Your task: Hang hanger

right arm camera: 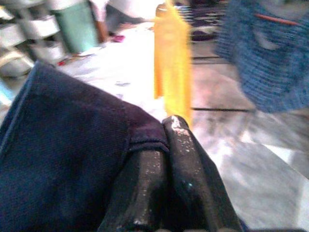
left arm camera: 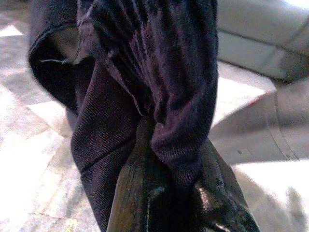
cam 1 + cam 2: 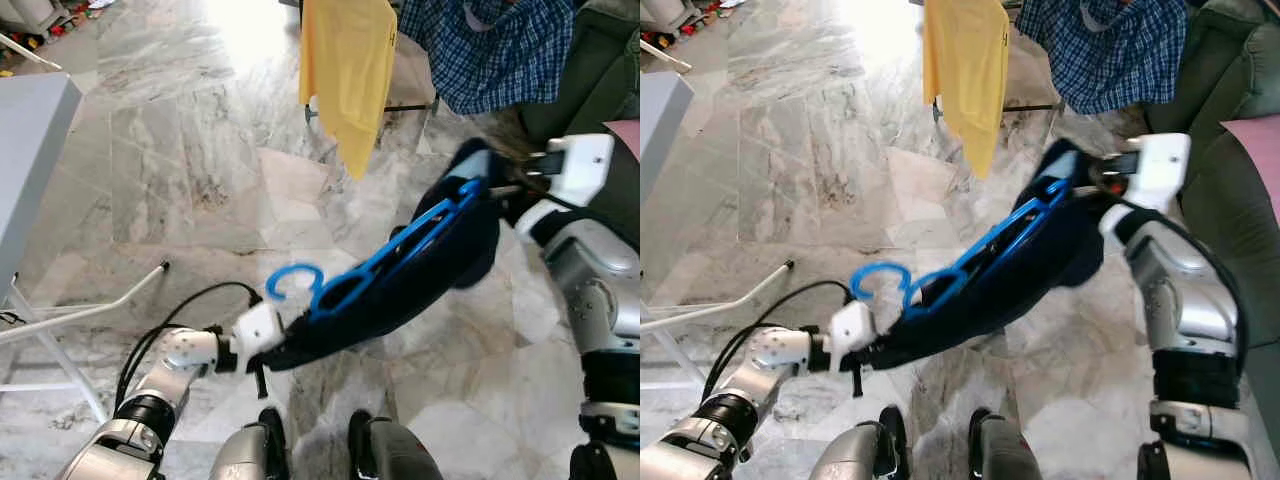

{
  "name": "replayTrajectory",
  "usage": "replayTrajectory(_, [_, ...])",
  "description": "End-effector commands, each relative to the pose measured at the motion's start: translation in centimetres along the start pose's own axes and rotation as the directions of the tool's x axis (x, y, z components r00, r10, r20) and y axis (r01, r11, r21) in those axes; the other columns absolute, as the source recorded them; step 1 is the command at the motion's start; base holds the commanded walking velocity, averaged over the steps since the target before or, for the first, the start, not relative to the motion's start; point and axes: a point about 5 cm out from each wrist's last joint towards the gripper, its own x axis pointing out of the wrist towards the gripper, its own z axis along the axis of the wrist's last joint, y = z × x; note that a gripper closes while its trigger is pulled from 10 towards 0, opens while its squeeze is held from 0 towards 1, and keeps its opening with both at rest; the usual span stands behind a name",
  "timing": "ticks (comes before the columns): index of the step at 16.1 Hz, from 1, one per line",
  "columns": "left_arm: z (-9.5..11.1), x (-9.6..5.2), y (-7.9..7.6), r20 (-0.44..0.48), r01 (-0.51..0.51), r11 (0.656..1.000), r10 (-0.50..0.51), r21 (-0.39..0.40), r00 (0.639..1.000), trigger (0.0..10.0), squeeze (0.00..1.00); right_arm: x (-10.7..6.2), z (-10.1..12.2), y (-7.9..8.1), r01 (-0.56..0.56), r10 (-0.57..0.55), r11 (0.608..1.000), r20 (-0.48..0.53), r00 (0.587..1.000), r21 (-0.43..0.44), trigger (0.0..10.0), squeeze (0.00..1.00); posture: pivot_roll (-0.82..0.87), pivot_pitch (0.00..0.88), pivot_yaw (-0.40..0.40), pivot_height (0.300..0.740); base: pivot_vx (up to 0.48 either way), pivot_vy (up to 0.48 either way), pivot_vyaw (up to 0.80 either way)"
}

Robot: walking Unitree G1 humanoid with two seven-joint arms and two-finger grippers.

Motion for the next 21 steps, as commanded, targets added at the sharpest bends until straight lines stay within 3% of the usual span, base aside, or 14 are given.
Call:
replayTrajectory(1, [-1.2, 0.1, -1.2, -0.065, 0.07, 0.997, -0.071, -0.013, 0.995, 0.0, 0.0, 0.0, 0.7, 1.7, -0.106, 0.107, 0.994, 0.021, 0.994, -0.027, 0.0, 0.0, -0.21, 0.248, 0.039, 0.74, 0.0, 0.0, 0.0])
replayTrajectory(6, [-0.5, 1.5, -0.4, -0.092, 0.003, 1.0, -0.005, -0.023, 0.996, 0.0, 0.0, -0.8, -0.5, 4.1, -0.276, 0.271, 0.957, -0.058, 0.961, -0.095, 0.0, 0.0, -0.22, 0.246, 0.041, 0.74, 0.0, 0.0, 0.0])
replayTrajectory(9, [-0.6, 1.7, -0.6, -0.114, 0.029, 0.999, -0.031, -0.017, 0.993, 0.0, 0.0, -1.0, -1.2, 4.8, -0.319, 0.307, 0.936, -0.097, 0.947, -0.15, 0.0, 0.0, -0.22, 0.247, 0.04, 0.74, 0.0, 0.0, 0.0])
replayTrajectory(11, [-0.7, 1.8, -0.7, -0.16, 0.072, 0.997, -0.068, 0.016, 0.985, 0.0, 0.0, -1.1, -1.6, 4.9, -0.333, 0.311, 0.909, -0.125, 0.942, -0.252, 0.0, 0.0, -0.22, 0.247, 0.04, 0.74, 0.0, 0.0, 0.0])
replayTrajectory(14, [-0.7, 2.0, -0.9, -0.221, 0.146, 0.988, -0.133, 0.044, 0.966, 0.0, 0.0, -0.8, -1.3, 4.2, -0.24, 0.227, 0.897, -0.08, 0.971, -0.37, 0.0, 0.0, -0.21, 0.247, 0.043, 0.74, 0.0, 0.0, 0.0])
replayTrajectory(17, [-1.9, 1.6, -1.5, -0.305, 0.184, 0.983, -0.17, 0.018, 0.937, 0.0, 0.0, -0.5, -0.1, 3.3, -0.142, 0.154, 0.902, -0.002, 0.988, -0.407, 0.0, 0.0, -0.22, 0.241, 0.051, 0.74, 0.0, 0.0, 0.0])
replayTrajectory(21, [-3.6, 0.4, -1.4, -0.377, 0.07, 0.997, -0.073, -0.022, 0.923, 0.0, 0.0, -0.6, -0.2, 2.2, -0.069, 0.083, 0.902, 0.015, 0.996, -0.426, 0.0, 0.0, -0.22, 0.238, 0.051, 0.74, 0.0, 0.0, 0.0])
